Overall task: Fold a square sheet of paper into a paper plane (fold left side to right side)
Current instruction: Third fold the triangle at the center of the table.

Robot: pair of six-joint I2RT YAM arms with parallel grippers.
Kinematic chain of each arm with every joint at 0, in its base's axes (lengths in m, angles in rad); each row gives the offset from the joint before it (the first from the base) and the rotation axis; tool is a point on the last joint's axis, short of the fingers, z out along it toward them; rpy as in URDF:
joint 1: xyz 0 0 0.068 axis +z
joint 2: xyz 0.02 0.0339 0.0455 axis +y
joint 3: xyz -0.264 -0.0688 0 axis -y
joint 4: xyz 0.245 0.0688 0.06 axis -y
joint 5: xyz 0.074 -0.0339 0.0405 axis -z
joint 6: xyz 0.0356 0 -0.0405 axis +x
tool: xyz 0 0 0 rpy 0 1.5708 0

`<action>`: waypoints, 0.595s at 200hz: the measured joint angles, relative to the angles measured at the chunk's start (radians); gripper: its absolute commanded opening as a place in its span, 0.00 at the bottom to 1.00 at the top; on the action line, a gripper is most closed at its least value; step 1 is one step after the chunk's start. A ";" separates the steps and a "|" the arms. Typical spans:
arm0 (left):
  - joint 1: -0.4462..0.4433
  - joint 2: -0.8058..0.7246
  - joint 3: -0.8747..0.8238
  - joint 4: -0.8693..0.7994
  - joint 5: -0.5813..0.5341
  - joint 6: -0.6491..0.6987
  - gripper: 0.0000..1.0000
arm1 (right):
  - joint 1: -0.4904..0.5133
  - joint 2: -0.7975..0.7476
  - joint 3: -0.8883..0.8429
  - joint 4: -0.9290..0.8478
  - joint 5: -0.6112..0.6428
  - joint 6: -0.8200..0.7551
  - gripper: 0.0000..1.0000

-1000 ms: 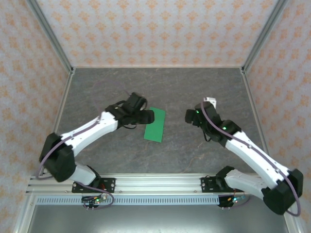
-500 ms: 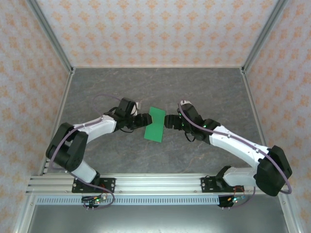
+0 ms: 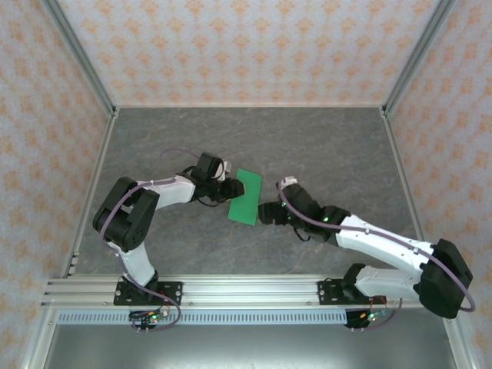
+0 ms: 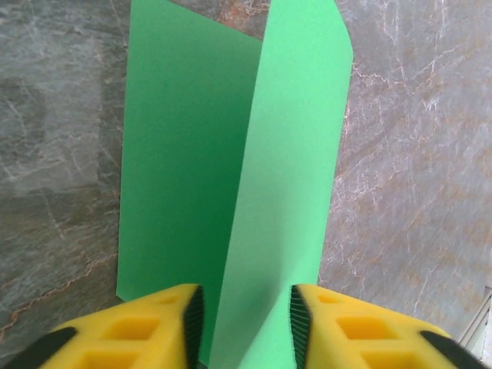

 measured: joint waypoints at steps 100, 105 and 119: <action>0.000 0.000 -0.013 0.028 0.000 -0.023 0.18 | 0.386 0.547 0.220 0.101 0.397 -0.344 0.92; 0.000 0.000 -0.016 0.028 0.000 -0.023 0.18 | 0.385 0.565 0.232 0.105 0.409 -0.357 0.92; 0.000 0.000 -0.020 0.030 0.000 -0.024 0.18 | 0.385 0.606 0.258 0.116 0.441 -0.391 0.92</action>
